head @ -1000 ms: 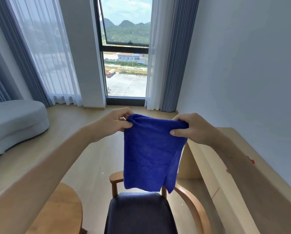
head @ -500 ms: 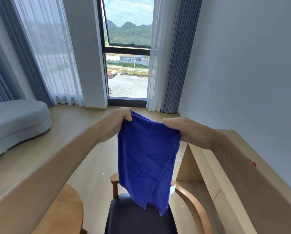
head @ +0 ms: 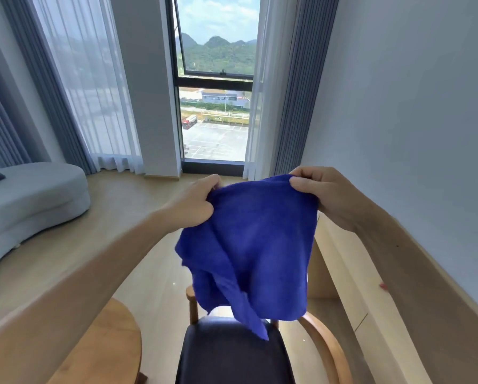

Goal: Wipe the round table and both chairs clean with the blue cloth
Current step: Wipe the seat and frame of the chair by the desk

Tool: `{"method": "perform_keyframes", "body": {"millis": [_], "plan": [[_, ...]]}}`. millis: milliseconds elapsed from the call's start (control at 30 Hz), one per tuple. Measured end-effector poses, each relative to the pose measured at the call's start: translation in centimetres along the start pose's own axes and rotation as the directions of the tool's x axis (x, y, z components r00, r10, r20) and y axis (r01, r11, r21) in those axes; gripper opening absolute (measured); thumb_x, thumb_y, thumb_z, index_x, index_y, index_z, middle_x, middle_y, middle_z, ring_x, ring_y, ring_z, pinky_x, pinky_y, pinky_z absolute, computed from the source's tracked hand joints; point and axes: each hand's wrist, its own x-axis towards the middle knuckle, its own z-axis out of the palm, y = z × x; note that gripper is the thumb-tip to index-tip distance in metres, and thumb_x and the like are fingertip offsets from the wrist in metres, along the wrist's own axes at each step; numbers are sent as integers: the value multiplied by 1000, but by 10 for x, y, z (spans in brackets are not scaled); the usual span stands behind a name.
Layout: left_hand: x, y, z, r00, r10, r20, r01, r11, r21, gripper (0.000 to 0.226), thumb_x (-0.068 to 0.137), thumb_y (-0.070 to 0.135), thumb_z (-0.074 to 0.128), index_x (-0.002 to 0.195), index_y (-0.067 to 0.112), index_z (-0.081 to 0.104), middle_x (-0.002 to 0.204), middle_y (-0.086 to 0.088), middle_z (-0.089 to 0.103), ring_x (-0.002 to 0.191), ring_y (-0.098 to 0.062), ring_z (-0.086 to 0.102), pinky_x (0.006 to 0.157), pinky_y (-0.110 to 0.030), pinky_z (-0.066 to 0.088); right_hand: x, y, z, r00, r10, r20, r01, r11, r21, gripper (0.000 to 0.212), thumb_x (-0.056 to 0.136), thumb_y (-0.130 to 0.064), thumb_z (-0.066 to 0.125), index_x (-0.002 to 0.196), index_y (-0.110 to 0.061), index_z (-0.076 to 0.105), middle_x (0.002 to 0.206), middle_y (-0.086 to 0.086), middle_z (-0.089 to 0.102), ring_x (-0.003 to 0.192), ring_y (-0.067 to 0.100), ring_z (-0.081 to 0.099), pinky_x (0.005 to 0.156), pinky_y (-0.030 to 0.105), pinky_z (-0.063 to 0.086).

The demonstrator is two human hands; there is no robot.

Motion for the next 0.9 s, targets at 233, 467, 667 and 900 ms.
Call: {"method": "perform_keyframes", "body": {"millis": [233, 467, 667, 900], "plan": [[-7, -41, -5, 992, -25, -126, 57, 964, 260, 36, 91, -5, 32, 66, 19, 43, 68, 1, 50, 62, -10, 43, 53, -23, 28, -2, -2, -17, 981, -33, -189, 39, 999, 30, 23, 100, -15, 48, 87, -13, 67, 82, 2, 63, 76, 12, 58, 68, 23, 48], [-13, -45, -13, 994, -70, -83, 75, 996, 55, 27, 98, 8, 34, 84, 21, 53, 82, 0, 59, 77, -17, 55, 63, -28, 40, 2, -4, -33, 972, -76, -222, 56, 994, -97, 23, 100, -17, 49, 88, -18, 69, 82, -2, 66, 79, 14, 58, 69, 25, 46], [-19, -44, -51, 986, 63, 155, -93, 976, 196, 11, 87, 25, 67, 83, 28, 58, 77, 10, 60, 69, -4, 57, 65, -25, 42, -7, 10, -50, 992, 16, -124, -31, 992, -125, 21, 100, -14, 47, 99, -14, 68, 92, 3, 68, 87, 16, 61, 80, 30, 51], [-20, -62, -78, 992, 39, 118, -83, 914, 397, 25, 94, 19, 58, 73, 32, 56, 68, 12, 59, 67, -8, 57, 62, -25, 39, -11, 27, -58, 996, 1, -88, -21, 973, -229, 18, 96, -7, 52, 107, -8, 66, 100, 12, 69, 91, 20, 65, 81, 30, 54]]}}
